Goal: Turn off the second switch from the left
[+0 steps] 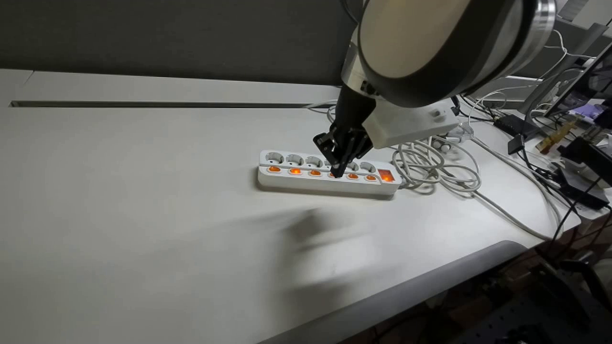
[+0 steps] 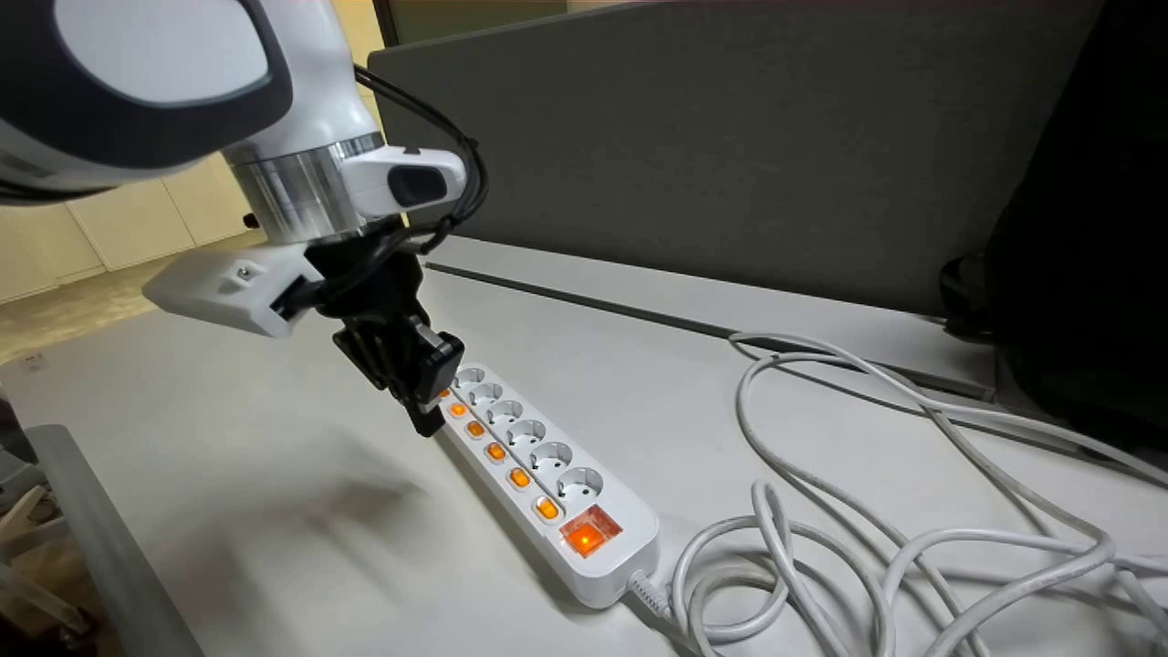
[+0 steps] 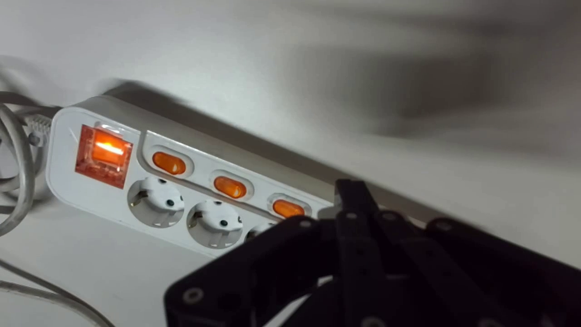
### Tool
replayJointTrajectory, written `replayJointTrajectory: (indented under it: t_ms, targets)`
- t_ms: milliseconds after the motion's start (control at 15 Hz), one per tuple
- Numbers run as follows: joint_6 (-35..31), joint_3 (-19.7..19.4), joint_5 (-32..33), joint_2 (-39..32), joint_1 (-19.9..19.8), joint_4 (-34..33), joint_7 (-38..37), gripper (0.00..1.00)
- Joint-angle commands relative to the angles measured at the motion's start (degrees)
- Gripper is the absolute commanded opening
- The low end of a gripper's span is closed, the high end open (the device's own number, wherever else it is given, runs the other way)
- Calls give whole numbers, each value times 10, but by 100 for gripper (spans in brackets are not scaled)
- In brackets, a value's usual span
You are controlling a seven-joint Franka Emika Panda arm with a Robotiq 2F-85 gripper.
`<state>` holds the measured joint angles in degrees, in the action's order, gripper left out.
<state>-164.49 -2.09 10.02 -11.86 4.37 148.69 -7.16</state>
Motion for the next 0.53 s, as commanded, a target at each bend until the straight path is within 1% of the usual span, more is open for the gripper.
replayJointTrajectory:
  t_ms: [0,200,467]
  targets:
    - [-26,2,-15,-15,3,-4,-9,0]
    - [-68,0,-29,-41,15,-13,-26,0]
    - [-116,-11,-55,-79,44,-26,-39,0]
